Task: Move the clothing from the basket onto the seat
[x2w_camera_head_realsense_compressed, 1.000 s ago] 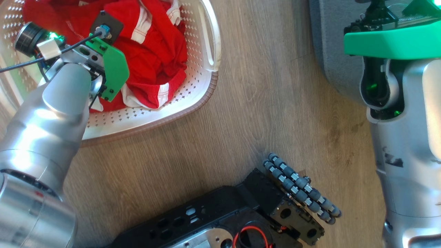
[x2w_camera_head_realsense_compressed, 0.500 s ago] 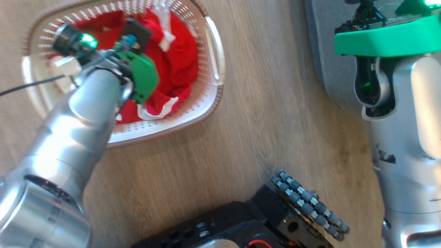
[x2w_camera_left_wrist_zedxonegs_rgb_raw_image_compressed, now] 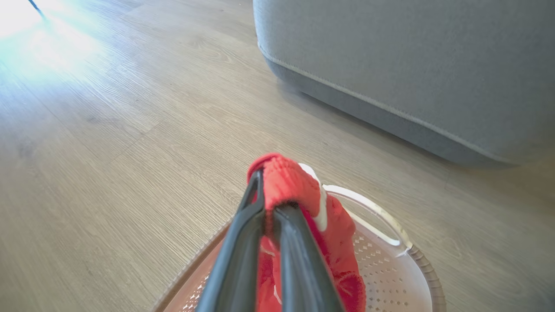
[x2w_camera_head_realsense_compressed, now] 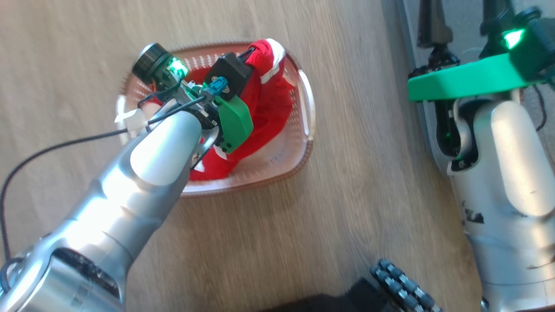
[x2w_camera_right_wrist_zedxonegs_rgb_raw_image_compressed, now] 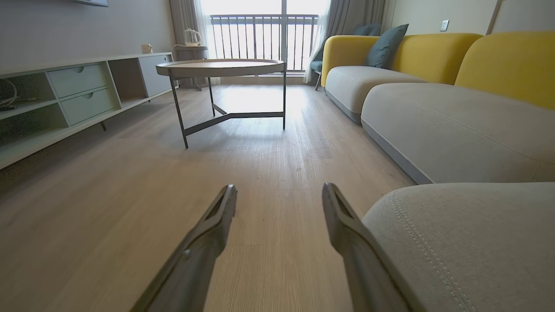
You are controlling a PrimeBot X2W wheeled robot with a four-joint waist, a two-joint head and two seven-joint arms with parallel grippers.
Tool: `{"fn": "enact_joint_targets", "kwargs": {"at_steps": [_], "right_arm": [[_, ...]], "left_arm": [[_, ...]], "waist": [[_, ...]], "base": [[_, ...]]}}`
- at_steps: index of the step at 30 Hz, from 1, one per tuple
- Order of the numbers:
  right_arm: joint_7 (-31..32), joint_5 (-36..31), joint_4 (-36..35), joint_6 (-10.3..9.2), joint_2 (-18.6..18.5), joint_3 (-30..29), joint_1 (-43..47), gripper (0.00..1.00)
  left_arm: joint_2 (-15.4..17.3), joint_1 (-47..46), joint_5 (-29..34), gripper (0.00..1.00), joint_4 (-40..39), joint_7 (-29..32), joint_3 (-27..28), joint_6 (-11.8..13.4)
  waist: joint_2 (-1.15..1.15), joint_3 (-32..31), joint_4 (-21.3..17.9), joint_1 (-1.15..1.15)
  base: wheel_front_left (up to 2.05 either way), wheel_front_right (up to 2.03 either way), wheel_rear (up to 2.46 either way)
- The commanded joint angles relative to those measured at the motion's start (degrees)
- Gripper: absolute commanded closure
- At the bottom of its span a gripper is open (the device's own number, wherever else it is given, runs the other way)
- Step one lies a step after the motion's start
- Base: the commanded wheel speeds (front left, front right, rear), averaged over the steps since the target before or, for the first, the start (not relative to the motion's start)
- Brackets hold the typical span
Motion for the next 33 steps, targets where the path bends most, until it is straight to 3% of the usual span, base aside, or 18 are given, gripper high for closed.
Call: {"fn": "enact_joint_targets", "kwargs": {"at_steps": [1,13,23,33], "right_arm": [[-0.3,-0.4,-1.4,0.41,0.0,0.9,1.7,0.0],[-0.3,0.2,2.4,0.41,-2.9,2.8,7.1,0.0],[-0.3,1.0,4.1,0.41,-3.2,3.9,10.8,0.0],[-0.3,1.7,5.2,0.41,-3.3,4.6,14.6,0.0]], "left_arm": [[0.0,0.0,-0.5,1.0,-2.2,-0.5,2.2,0.6],[-1.0,6.4,-1.0,1.0,-10.0,-0.5,6.8,0.1],[-1.6,8.6,-3.5,1.0,-12.8,-0.5,10.9,-0.6],[-1.5,6.0,-7.8,1.0,-15.2,0.5,9.8,-1.4]], "waist": [[-0.01,-4.1,2.5,0.0],[-0.01,-17.1,7.6,0.0],[-0.01,-23.3,9.0,0.0],[-0.01,-27.9,9.3,0.0]], "base": [[0.0,0.0,0.0],[0.0,0.0,0.0],[0.0,0.0,0.0],[0.0,0.0,0.0]]}}
